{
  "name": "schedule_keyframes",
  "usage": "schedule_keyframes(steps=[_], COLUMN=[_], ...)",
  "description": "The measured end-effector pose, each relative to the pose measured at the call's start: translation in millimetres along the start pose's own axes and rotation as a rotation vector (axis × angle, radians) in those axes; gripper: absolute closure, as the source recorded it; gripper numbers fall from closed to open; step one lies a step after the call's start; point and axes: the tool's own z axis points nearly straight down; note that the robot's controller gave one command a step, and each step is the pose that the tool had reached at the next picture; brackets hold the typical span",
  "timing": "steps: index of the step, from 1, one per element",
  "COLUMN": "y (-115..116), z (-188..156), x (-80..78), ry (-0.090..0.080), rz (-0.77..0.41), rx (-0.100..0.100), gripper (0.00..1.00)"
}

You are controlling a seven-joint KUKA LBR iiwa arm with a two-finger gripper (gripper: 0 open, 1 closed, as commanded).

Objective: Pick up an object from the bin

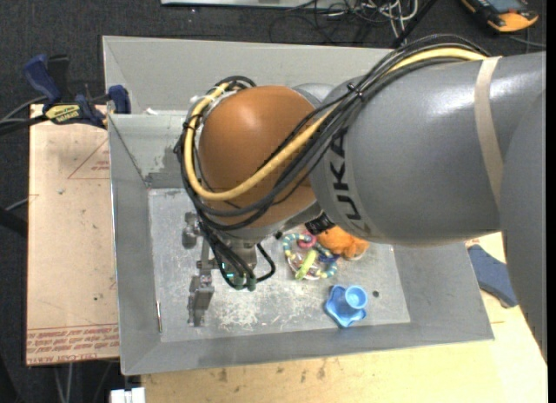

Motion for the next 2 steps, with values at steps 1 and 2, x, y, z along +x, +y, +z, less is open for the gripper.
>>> schedule_keyframes(steps=[1, 2], y=[-1.1, -6.9], z=[-3.4, 43.8], x=[-2.0, -9.6], ry=[-0.007, -0.014], rz=[0.004, 0.029], rx=[-0.001, -0.005], gripper=[0.0, 0.0])
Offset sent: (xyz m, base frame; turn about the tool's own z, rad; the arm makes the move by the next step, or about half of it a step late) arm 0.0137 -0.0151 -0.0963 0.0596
